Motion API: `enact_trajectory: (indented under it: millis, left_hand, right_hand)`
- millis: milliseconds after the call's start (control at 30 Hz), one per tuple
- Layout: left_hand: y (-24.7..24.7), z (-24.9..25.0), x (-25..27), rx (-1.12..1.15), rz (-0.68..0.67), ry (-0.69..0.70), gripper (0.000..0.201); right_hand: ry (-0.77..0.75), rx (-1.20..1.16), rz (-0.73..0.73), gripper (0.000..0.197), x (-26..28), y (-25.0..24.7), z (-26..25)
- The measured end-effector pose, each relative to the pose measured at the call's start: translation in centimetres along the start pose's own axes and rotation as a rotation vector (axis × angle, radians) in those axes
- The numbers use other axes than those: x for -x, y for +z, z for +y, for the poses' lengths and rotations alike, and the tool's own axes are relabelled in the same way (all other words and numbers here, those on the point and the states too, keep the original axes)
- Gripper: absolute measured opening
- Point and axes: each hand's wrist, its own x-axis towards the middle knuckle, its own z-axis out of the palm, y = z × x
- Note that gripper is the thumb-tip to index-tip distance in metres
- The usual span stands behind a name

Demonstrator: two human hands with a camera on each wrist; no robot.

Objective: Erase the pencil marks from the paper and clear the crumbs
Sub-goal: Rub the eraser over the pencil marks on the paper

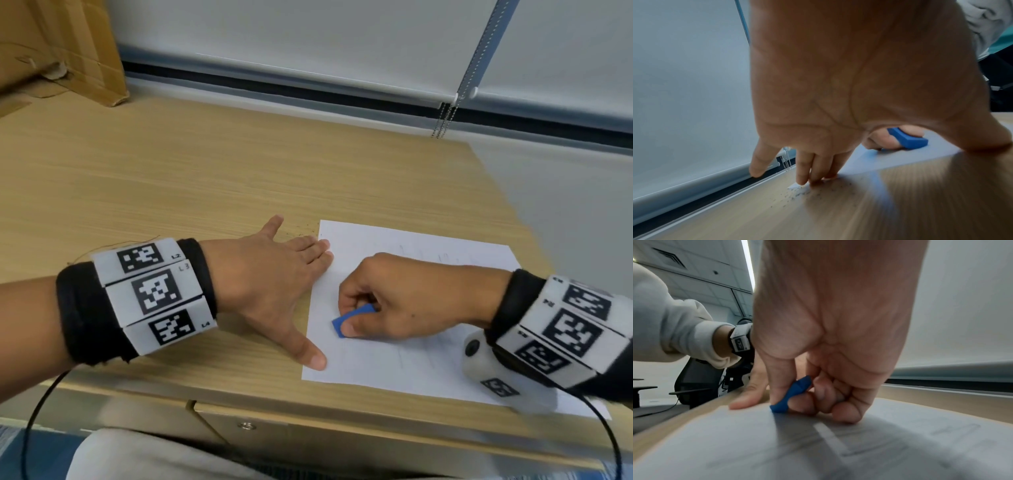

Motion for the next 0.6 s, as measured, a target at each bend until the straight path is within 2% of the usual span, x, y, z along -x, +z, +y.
enact_trajectory:
  millis: [167, 300, 433, 600]
  left_hand:
    - [-0.22, 0.14, 0.12, -0.016, -0.023, -0.002, 0.131]
    - [-0.03, 0.07, 0.02, -0.012, -0.004, -0.003, 0.133]
    - [-0.14, 0.10, 0.05, -0.023, -0.016, -0.005, 0.133]
    - [-0.26, 0.18, -0.22, -0.039, -0.032, -0.010, 0.131]
  right_hand:
    - [-0.030, -0.015, -0.104, 0.021, 0.40, 0.43, -0.75]
    - [0.014, 0.014, -0.029, 0.019, -0.38, -0.18, -0.20]
    - [-0.030, 0.012, -0.121, 0.018, 0.38, 0.30, -0.75]
    - [-0.005, 0.011, -0.054, 0.019, 0.01, 0.31, -0.23]
